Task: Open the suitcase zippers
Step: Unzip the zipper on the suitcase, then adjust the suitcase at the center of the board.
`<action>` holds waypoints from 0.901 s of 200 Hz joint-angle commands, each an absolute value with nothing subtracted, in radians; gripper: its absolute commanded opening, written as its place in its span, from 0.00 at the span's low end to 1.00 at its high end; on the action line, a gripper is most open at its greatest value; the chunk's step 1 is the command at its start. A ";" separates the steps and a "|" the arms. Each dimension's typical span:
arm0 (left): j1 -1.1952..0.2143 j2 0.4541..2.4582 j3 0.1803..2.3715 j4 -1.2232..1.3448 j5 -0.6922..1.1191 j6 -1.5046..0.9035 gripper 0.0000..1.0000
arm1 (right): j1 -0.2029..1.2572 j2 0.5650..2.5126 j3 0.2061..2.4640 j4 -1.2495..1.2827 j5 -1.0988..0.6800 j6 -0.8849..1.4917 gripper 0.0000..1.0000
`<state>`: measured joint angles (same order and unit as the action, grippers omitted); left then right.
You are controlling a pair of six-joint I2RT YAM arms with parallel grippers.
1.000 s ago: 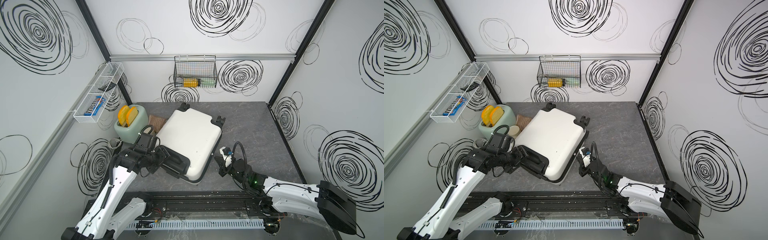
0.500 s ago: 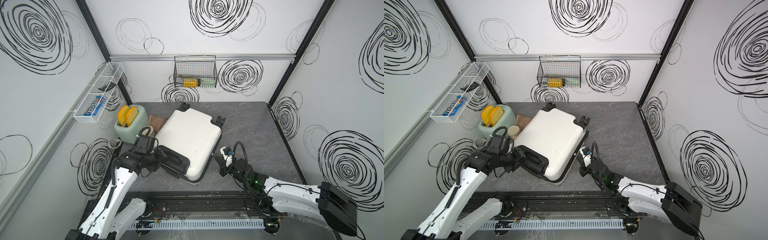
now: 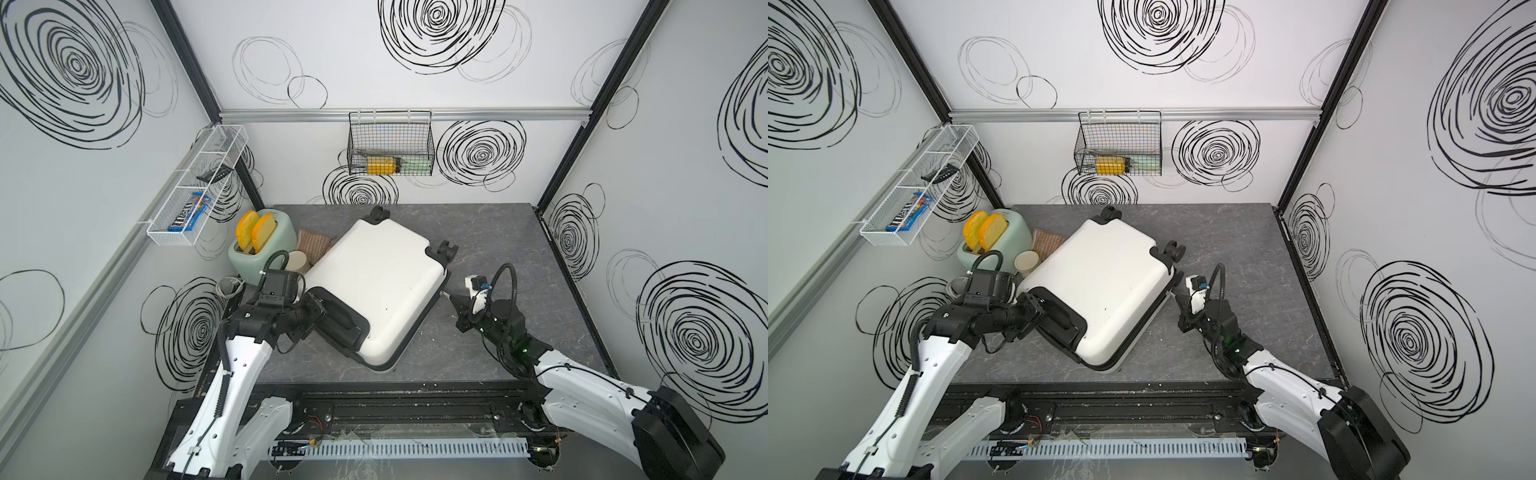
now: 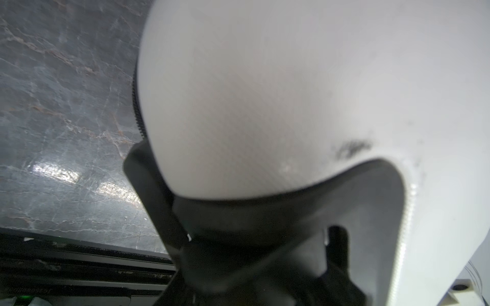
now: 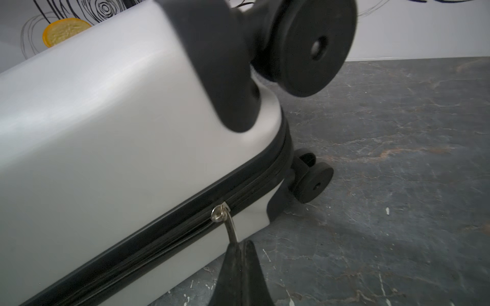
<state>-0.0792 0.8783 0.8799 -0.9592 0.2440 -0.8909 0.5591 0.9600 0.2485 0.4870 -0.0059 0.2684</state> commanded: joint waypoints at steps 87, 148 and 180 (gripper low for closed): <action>-0.081 0.989 0.929 -0.840 0.000 -0.629 0.44 | 0.185 1.218 0.365 0.632 -0.395 0.179 0.00; -0.078 1.170 1.026 -0.658 -0.007 -0.557 0.47 | 0.179 1.092 0.328 0.595 -0.658 0.171 0.07; -0.088 1.289 1.115 -0.553 0.008 -0.537 0.49 | 0.286 1.009 0.301 0.549 -0.625 0.153 0.09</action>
<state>-0.0845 1.2037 1.0527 -0.7574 0.0349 -0.5755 0.1928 1.0653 0.3267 0.5694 -0.5503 0.1825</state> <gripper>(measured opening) 0.484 0.089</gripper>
